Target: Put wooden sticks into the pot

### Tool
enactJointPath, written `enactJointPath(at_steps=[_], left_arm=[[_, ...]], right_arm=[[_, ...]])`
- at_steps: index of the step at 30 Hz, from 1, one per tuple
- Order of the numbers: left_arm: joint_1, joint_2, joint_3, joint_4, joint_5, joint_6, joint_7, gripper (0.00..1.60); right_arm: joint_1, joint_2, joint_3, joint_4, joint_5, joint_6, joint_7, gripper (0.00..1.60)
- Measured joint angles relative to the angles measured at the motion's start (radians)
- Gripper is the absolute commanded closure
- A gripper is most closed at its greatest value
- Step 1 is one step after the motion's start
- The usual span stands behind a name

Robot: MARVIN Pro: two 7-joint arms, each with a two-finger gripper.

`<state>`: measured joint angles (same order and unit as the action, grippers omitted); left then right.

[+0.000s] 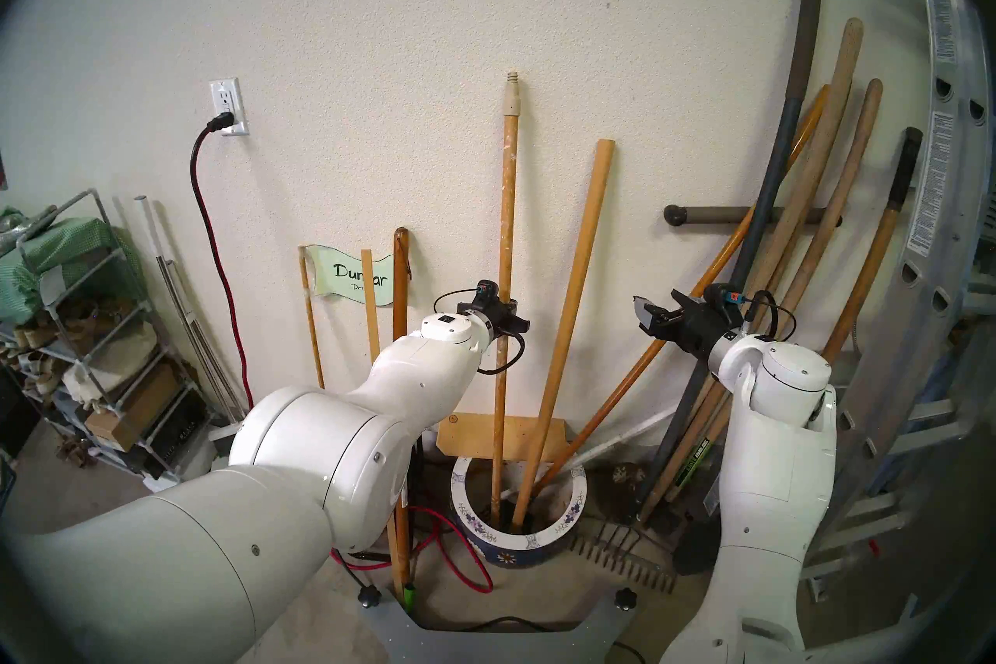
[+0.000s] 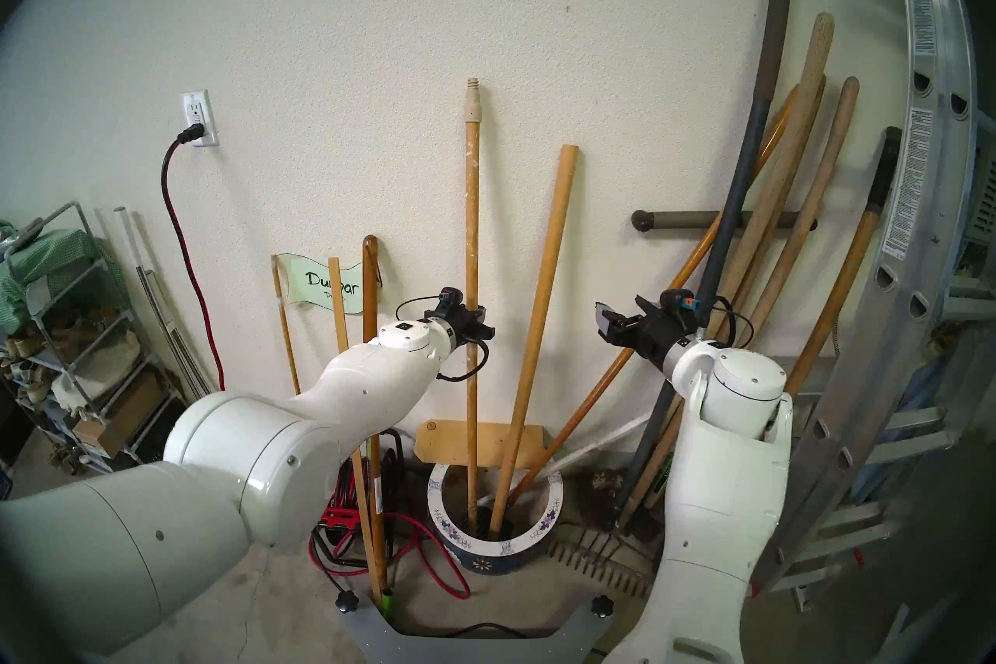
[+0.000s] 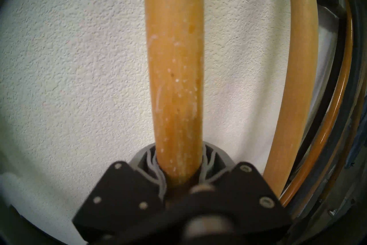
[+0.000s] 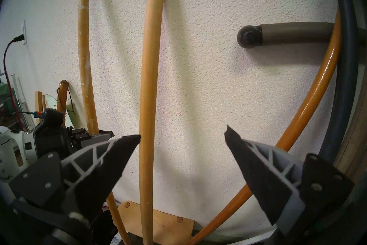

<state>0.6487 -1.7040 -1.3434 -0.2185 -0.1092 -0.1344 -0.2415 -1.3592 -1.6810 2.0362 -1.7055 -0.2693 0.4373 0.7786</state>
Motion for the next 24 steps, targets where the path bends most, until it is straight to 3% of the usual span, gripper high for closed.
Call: enactJointPath(at_steps=[2,3,5,6,7,8,10,11,15,16,17,18,24], left_arm=[[-0.011,-0.003,-0.002,0.018,-0.001,-0.002,0.002,1.6],[-0.016,-0.004,-0.003,0.026,-0.001,-0.003,0.003,1.38],[-0.024,-0.007,-0.004,0.039,-0.002,-0.004,0.004,1.17],[-0.028,-0.008,-0.005,0.045,-0.002,-0.005,0.005,0.84],[-0.033,-0.009,-0.007,0.054,-0.003,-0.006,0.006,0.84],[-0.034,-0.01,-0.007,0.056,-0.003,-0.007,0.006,0.27],[-0.04,-0.011,-0.008,0.065,-0.003,-0.009,0.006,0.48],[-0.044,-0.012,-0.009,0.07,-0.004,-0.01,0.006,0.48],[-0.053,-0.014,-0.011,0.081,-0.004,-0.013,0.004,0.41],[-0.056,-0.015,-0.011,0.085,-0.004,-0.014,0.004,0.31],[-0.058,-0.015,-0.012,0.088,-0.004,-0.014,0.004,0.06],[-0.058,-0.015,-0.012,0.089,-0.004,-0.014,0.004,0.0],[-0.066,-0.017,-0.014,0.095,-0.004,-0.018,0.007,0.0]], right_arm=[[0.0,0.0,0.0,0.0,0.0,0.0,0.0,0.0],[0.0,0.0,0.0,0.0,0.0,0.0,0.0,0.0],[0.0,0.0,0.0,0.0,0.0,0.0,0.0,0.0],[0.0,0.0,0.0,0.0,0.0,0.0,0.0,0.0],[0.0,0.0,0.0,0.0,0.0,0.0,0.0,0.0],[0.0,0.0,0.0,0.0,0.0,0.0,0.0,0.0],[0.0,0.0,0.0,0.0,0.0,0.0,0.0,0.0],[0.0,0.0,0.0,0.0,0.0,0.0,0.0,0.0],[0.0,0.0,0.0,0.0,0.0,0.0,0.0,0.0],[0.0,0.0,0.0,0.0,0.0,0.0,0.0,0.0],[0.0,0.0,0.0,0.0,0.0,0.0,0.0,0.0],[0.0,0.0,0.0,0.0,0.0,0.0,0.0,0.0],[0.0,0.0,0.0,0.0,0.0,0.0,0.0,0.0]])
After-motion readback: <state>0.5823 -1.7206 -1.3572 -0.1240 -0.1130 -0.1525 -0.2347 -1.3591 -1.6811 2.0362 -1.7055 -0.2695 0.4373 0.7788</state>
